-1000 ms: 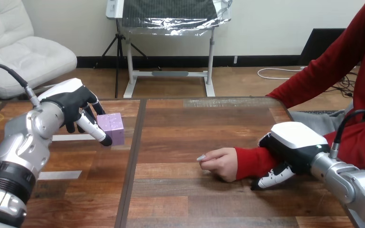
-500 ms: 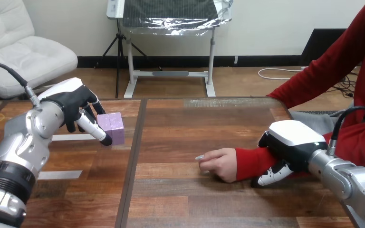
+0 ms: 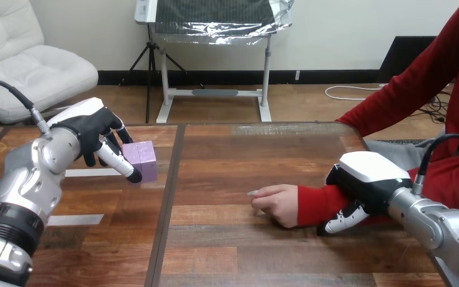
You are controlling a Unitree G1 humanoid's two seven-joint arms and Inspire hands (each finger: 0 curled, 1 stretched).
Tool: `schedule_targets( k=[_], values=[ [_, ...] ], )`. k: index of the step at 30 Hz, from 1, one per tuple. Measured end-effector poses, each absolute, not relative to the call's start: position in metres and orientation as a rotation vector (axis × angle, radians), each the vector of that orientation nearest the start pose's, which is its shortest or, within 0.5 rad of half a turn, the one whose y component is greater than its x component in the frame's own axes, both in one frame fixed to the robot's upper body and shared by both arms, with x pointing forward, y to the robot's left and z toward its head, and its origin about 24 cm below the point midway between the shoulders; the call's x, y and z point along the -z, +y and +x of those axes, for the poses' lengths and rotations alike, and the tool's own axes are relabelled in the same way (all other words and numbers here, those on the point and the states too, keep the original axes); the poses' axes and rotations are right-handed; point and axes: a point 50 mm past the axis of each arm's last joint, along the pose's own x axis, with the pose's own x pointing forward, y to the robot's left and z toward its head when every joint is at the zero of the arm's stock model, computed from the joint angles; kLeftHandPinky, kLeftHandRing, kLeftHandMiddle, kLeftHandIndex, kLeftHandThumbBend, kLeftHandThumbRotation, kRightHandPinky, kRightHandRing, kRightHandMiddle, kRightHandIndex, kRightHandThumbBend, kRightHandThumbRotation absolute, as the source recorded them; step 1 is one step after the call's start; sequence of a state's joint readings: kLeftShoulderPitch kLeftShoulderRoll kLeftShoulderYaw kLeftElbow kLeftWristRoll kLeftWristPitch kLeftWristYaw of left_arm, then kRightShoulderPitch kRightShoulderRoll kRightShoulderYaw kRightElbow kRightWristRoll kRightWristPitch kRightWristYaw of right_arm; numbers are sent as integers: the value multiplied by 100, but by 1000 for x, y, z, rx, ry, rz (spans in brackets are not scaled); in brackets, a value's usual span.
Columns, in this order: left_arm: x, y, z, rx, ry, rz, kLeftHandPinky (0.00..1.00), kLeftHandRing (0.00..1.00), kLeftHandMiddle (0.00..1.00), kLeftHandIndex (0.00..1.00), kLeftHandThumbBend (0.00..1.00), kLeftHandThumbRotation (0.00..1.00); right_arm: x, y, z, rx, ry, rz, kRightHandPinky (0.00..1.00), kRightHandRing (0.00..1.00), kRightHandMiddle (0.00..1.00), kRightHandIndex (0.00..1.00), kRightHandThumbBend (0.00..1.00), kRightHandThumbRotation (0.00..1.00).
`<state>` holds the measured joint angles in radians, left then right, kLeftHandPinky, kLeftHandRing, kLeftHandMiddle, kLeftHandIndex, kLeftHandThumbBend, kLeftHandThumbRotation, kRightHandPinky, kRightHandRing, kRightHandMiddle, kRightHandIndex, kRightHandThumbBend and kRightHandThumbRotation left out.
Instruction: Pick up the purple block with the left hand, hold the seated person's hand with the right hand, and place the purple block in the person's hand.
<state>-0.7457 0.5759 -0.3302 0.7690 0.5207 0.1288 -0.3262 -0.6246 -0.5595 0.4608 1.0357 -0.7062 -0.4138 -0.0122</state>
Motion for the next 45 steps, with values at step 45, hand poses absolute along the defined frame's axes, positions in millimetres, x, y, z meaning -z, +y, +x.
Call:
schedule_targets(
  k=[45],
  values=[
    [-96, 239, 371, 254, 377, 1196, 35, 44, 50, 47, 72, 0, -36, -241, 330, -475, 146, -1277, 28, 31, 36, 36, 83, 17]
  ],
)
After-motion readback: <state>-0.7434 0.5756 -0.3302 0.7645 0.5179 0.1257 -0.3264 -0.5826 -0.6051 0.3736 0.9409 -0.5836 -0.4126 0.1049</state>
